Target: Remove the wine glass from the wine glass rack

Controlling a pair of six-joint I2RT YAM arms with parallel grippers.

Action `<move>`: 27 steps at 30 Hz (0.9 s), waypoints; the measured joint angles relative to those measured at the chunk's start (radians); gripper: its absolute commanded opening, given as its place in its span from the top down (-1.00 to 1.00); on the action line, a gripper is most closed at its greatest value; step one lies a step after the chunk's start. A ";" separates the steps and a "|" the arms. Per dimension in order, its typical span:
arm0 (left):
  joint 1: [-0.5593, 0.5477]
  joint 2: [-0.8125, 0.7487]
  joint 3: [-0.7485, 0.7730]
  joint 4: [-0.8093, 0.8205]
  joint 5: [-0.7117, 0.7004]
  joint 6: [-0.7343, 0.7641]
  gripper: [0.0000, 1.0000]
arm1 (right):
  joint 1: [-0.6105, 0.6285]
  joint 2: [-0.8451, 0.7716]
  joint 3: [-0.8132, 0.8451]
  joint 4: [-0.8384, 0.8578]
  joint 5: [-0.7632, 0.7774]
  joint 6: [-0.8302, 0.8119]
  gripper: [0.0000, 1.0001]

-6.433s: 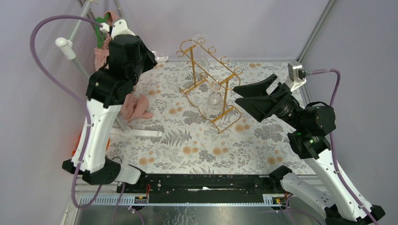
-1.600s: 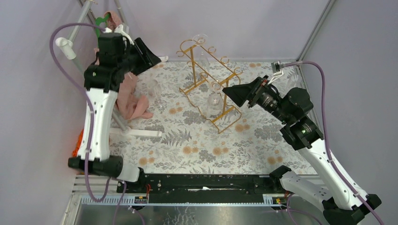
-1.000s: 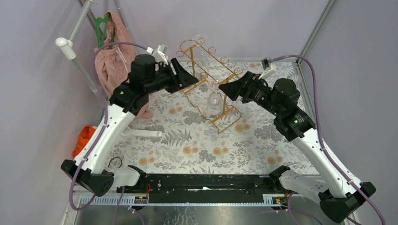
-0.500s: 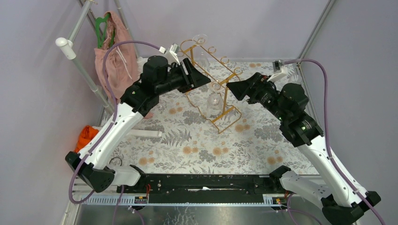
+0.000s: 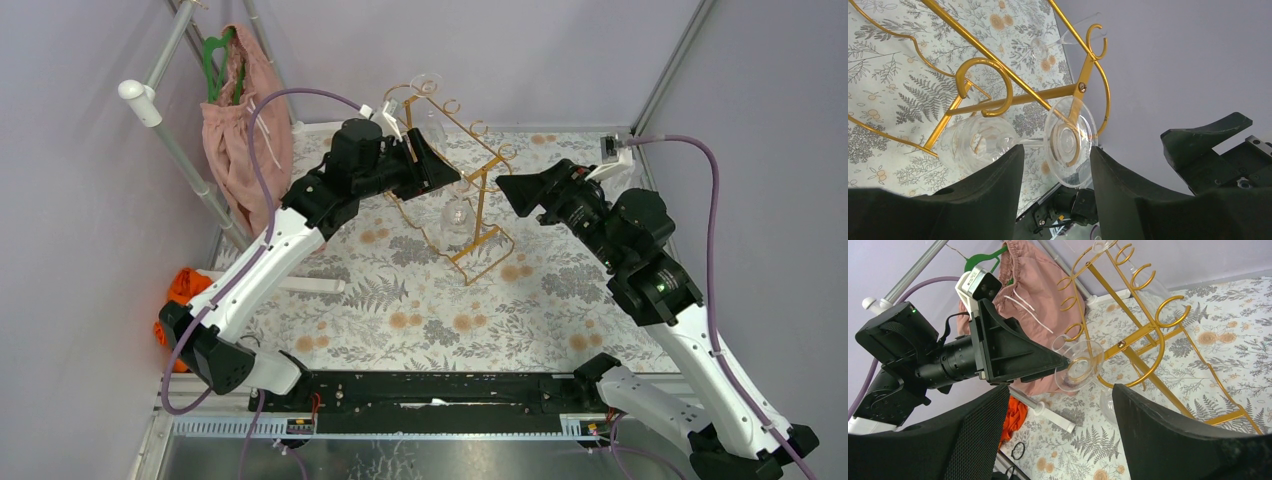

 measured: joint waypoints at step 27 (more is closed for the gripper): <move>-0.003 0.021 -0.019 0.055 -0.010 -0.016 0.60 | 0.000 -0.010 -0.031 0.001 0.009 -0.007 -0.64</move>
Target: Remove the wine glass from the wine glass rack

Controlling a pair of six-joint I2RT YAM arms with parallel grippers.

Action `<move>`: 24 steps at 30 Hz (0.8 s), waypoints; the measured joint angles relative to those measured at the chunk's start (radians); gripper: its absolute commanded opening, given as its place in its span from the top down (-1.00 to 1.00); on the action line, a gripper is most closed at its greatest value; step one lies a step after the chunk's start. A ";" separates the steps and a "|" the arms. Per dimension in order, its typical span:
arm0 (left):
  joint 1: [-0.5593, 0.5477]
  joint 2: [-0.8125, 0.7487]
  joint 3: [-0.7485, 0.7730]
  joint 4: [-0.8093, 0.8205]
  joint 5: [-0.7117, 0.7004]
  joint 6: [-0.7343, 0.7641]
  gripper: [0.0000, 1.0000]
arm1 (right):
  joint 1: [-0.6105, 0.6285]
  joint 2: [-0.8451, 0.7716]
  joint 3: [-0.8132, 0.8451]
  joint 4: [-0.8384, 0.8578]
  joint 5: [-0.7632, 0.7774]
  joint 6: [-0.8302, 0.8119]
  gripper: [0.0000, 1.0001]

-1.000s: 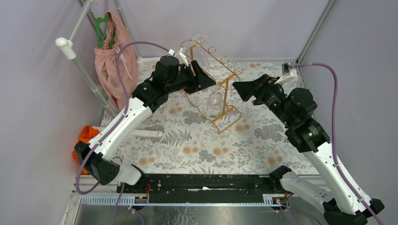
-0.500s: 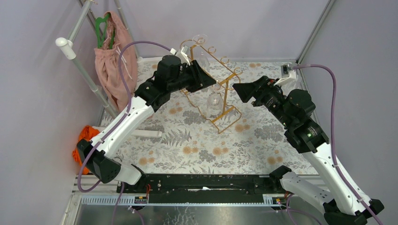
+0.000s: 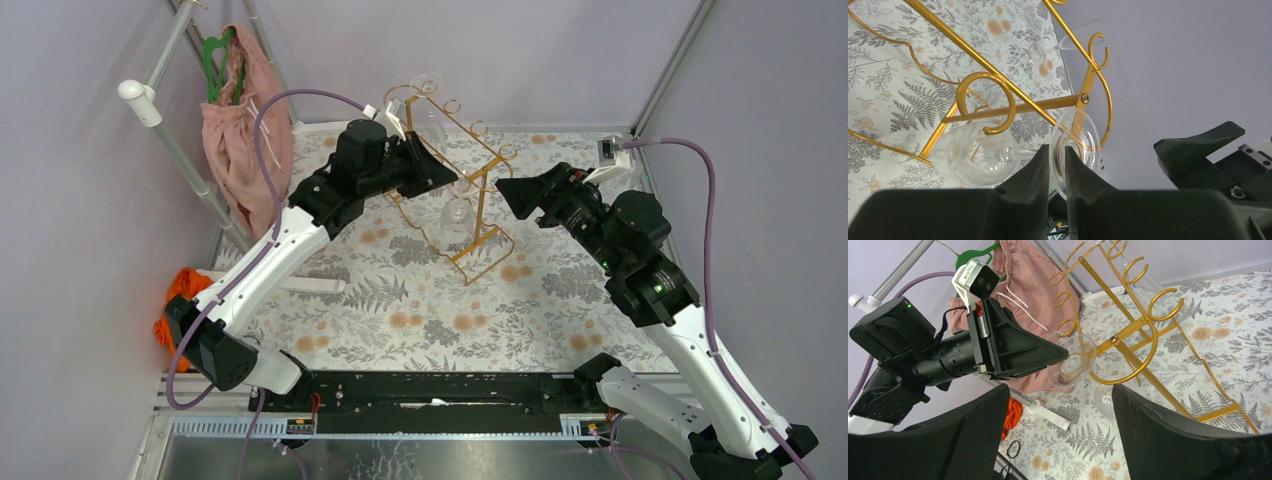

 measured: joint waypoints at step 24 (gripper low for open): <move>0.001 -0.013 -0.076 0.149 0.047 -0.102 1.00 | 0.000 0.000 -0.028 0.009 0.000 0.013 -0.65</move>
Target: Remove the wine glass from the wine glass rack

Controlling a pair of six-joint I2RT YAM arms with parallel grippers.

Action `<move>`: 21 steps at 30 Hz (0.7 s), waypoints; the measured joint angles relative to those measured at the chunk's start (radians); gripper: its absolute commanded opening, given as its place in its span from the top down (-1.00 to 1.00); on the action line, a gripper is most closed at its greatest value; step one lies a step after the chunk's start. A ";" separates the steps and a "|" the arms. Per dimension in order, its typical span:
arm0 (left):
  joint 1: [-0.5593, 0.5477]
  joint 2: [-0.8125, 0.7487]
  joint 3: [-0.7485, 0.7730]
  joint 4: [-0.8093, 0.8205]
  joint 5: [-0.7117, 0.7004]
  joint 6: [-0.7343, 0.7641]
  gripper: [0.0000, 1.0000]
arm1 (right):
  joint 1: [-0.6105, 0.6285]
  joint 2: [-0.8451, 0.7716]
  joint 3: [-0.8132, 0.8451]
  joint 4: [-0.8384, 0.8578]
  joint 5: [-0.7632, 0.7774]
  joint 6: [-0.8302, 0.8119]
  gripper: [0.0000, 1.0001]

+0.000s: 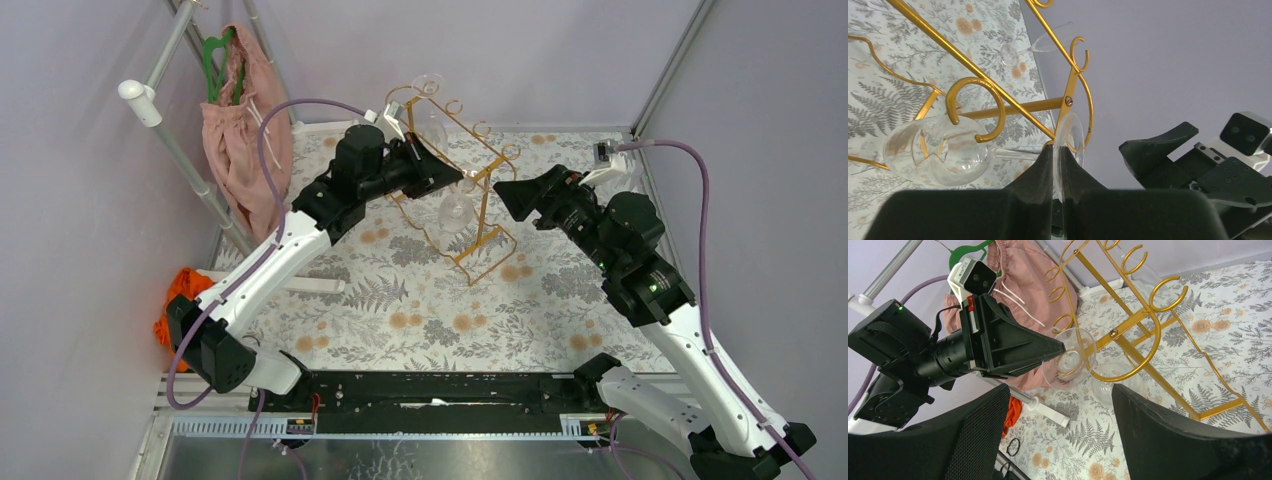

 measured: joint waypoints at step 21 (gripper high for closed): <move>0.079 -0.063 -0.178 0.212 0.167 -0.219 1.00 | 0.000 0.000 -0.031 0.025 -0.004 0.021 -0.65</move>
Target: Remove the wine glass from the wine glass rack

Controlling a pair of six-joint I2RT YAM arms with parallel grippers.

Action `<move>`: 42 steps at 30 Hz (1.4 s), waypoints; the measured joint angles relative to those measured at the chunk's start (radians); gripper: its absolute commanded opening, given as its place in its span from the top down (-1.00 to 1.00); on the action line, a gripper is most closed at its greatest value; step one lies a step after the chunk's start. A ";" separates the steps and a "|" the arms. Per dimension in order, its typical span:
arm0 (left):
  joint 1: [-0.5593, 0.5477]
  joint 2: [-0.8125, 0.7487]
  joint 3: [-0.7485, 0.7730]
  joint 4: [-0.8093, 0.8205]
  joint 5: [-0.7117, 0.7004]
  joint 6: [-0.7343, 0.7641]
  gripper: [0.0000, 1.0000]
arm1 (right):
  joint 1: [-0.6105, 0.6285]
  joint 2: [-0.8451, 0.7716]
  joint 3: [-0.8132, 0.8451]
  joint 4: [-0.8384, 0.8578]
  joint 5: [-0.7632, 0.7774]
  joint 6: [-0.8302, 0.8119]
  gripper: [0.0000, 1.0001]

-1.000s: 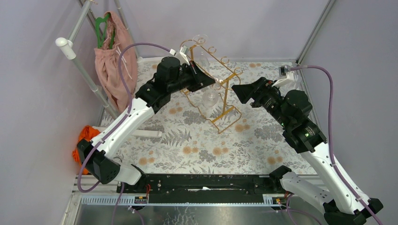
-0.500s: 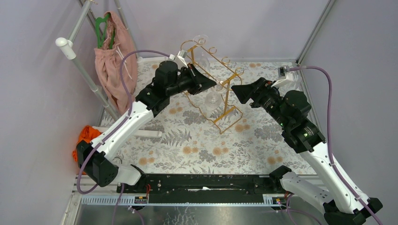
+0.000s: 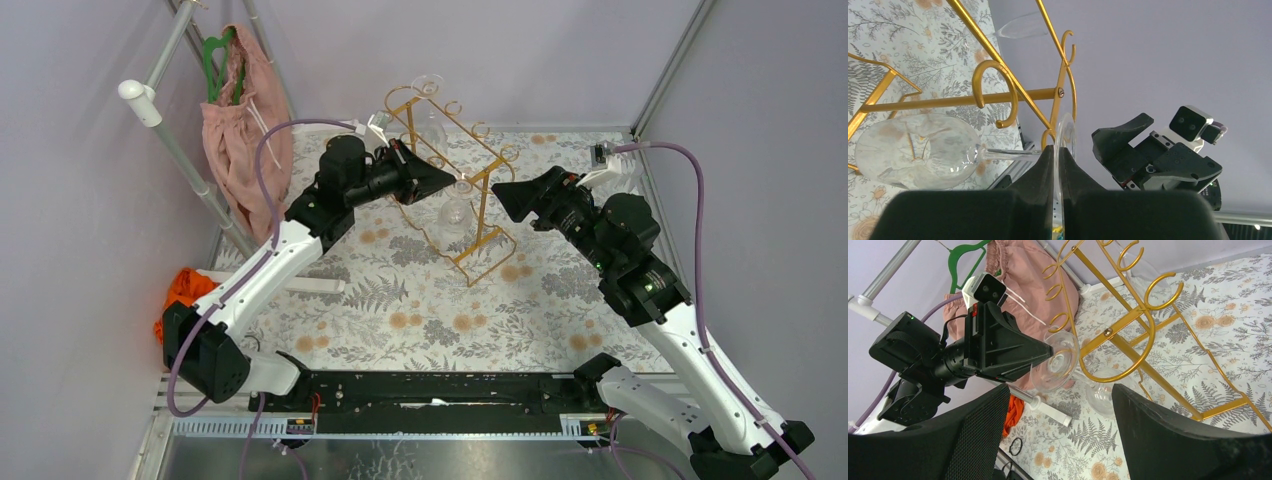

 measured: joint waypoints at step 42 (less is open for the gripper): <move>0.018 0.042 0.065 0.018 0.060 -0.049 1.00 | 0.000 0.011 -0.007 0.020 -0.007 0.011 -0.65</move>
